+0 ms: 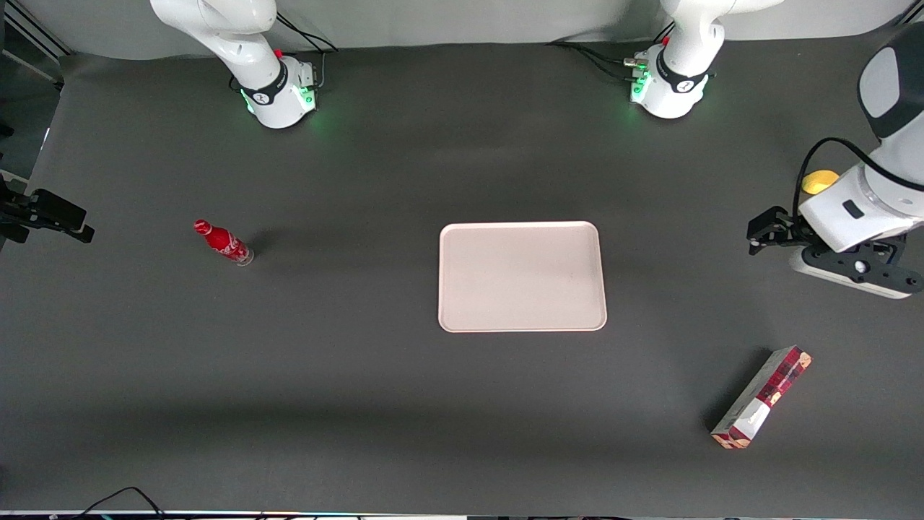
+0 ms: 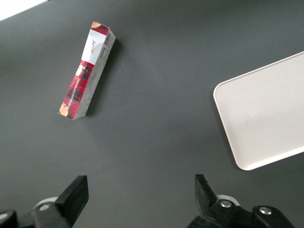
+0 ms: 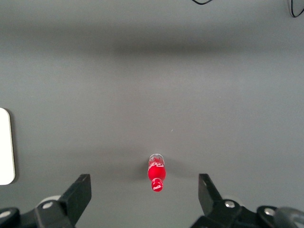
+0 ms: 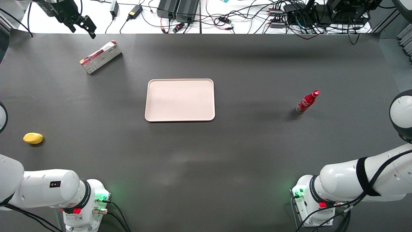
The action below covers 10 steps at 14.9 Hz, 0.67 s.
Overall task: Place red cookie box on tray
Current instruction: 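Lower the open left gripper over the end of the cookie box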
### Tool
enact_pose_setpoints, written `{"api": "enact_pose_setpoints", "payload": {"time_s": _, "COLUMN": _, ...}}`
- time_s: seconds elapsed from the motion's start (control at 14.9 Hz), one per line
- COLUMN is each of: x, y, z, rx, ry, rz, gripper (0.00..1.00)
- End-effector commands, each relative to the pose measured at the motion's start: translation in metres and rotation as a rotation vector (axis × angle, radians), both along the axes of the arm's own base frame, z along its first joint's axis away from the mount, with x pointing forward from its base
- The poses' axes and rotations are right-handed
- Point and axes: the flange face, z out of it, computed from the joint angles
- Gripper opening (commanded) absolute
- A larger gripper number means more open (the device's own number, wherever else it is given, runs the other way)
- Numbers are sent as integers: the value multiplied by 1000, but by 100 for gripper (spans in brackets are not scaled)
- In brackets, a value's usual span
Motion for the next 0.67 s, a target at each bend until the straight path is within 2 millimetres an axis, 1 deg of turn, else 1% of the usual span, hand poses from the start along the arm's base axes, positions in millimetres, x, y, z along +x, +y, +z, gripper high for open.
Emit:
{"api": "enact_pose_setpoints", "payload": {"time_s": 0.0, "x": 32, "y": 17, "z": -14, "rx": 40, "ry": 2, "rz": -77, "gripper": 100}}
{"api": "enact_pose_setpoints", "payload": {"time_s": 0.2, "x": 50, "y": 32, "z": -31, "rx": 48, "ry": -25, "rz": -102, "gripper": 100}}
{"api": "enact_pose_setpoints", "payload": {"time_s": 0.4, "x": 67, "y": 48, "z": -58, "rx": 46, "ry": -41, "rz": -151, "gripper": 100}}
{"api": "enact_pose_setpoints", "payload": {"time_s": 0.6, "x": 82, "y": 53, "z": -90, "rx": 42, "ry": -55, "rz": -161, "gripper": 100}}
